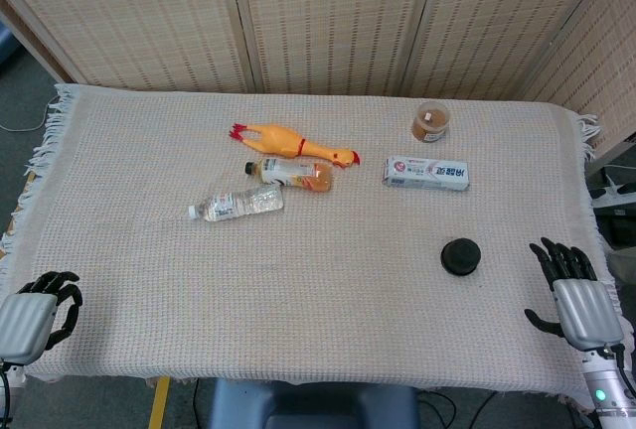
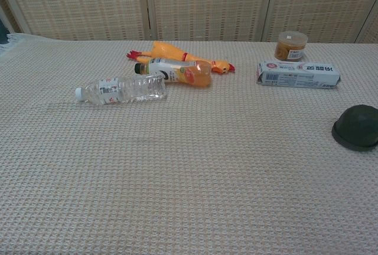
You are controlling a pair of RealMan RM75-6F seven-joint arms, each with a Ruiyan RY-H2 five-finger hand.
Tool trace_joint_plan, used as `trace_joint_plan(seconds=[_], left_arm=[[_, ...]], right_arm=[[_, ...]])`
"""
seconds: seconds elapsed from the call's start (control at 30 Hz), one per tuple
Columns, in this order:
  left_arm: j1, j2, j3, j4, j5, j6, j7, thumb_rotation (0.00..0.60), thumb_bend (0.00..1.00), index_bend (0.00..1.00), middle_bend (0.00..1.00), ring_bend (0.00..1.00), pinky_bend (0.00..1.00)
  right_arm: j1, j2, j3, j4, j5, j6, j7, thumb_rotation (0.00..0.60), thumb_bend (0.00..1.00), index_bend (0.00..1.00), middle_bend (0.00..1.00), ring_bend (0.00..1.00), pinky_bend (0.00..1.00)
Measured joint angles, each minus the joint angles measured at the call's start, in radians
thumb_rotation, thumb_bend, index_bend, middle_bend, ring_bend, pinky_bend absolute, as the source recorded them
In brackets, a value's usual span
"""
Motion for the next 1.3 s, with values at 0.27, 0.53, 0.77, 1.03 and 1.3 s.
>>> trace_joint_plan(seconds=[0.27, 0.53, 0.77, 1.03, 1.3], left_arm=[[0.004, 0.002, 0.002, -0.003, 0.005, 0.009, -0.004, 0.6, 0.53, 0.59, 0.3, 0.25, 0.43], [0.0, 0.002, -0.001, 0.006, -0.002, -0.004, -0.014, 0.6, 0.53, 0.59, 0.31, 0.25, 0.43], [0.004, 0.008, 0.004, 0.0, 0.013, 0.012, -0.025, 0.6, 0.53, 0.59, 0.31, 0.25, 0.43], [0.007, 0.009, 0.004, 0.001, 0.014, 0.013, -0.028, 0.6, 0.53, 0.59, 0.31, 0.25, 0.43], [0.008, 0.01, 0.001, 0.0, 0.01, 0.015, -0.031, 0.6, 0.53, 0.59, 0.31, 0.25, 0.43]], right_arm=[[0.0, -0.004, 0.001, 0.001, 0.003, 0.0, -0.006, 0.6, 0.14, 0.04, 0.0, 0.0, 0.06], [0.015, -0.037, 0.022, 0.053, -0.007, 0.014, -0.004, 0.6, 0.14, 0.0, 0.0, 0.0, 0.09], [0.055, -0.071, 0.048, 0.093, 0.012, -0.034, 0.014, 0.6, 0.14, 0.0, 0.0, 0.0, 0.1], [0.122, -0.066, 0.069, 0.072, 0.06, -0.152, 0.029, 0.6, 0.14, 0.0, 0.0, 0.0, 0.1], [0.247, -0.058, 0.126, 0.072, 0.275, -0.381, 0.031, 0.6, 0.14, 0.0, 0.0, 0.0, 0.12]])
